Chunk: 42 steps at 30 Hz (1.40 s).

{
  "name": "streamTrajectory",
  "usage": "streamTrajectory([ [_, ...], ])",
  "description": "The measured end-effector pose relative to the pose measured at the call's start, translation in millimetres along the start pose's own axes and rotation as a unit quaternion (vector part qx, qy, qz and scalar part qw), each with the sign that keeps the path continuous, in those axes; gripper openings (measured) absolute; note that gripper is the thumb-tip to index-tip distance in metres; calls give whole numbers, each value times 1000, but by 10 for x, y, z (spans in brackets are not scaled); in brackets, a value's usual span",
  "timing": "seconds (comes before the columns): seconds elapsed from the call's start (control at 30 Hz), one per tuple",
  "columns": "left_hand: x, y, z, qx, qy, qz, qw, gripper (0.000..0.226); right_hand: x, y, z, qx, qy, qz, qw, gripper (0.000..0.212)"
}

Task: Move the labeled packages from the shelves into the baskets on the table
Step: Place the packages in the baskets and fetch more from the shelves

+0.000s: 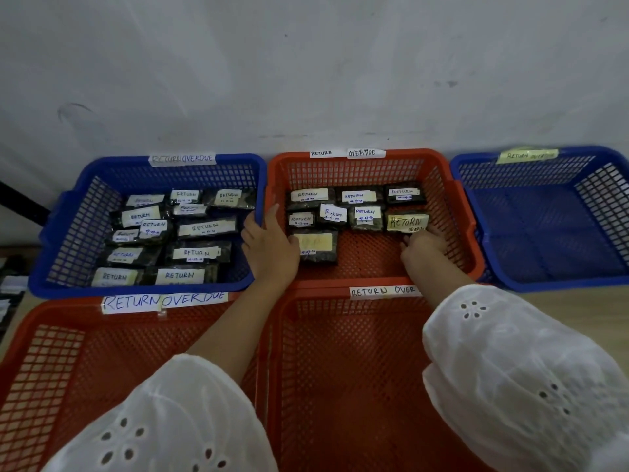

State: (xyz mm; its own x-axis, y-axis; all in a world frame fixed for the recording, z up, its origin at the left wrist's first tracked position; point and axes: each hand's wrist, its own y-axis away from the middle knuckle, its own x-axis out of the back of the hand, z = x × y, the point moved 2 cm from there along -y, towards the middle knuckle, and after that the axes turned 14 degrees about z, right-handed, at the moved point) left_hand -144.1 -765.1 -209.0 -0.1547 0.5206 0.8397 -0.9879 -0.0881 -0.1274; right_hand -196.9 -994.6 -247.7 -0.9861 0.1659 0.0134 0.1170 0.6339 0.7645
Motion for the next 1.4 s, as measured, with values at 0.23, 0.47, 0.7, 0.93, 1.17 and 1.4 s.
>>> streamTrajectory([
  [0.23,36,1,15,4,11,-9,1000,62,35,26,-13,31,-19,1,999,36],
  [0.47,95,-24,9,13,52,-37,998,61,20,36,-37,78,2,-8,997,36],
  [0.7,185,29,-14,25,84,-56,995,60,121,141,-66,98,1,-5,995,36],
  [0.93,512,-66,-116,-27,126,-46,991,55,330,619,-154,182,79,-87,976,41],
  [1.17,1196,-189,-460,-185,211,-84,956,41,616,1665,210,463,203,-162,848,48],
  [1.4,2101,-71,-1158,-235,310,-150,909,36,1120,2852,930,505,200,-299,785,50],
])
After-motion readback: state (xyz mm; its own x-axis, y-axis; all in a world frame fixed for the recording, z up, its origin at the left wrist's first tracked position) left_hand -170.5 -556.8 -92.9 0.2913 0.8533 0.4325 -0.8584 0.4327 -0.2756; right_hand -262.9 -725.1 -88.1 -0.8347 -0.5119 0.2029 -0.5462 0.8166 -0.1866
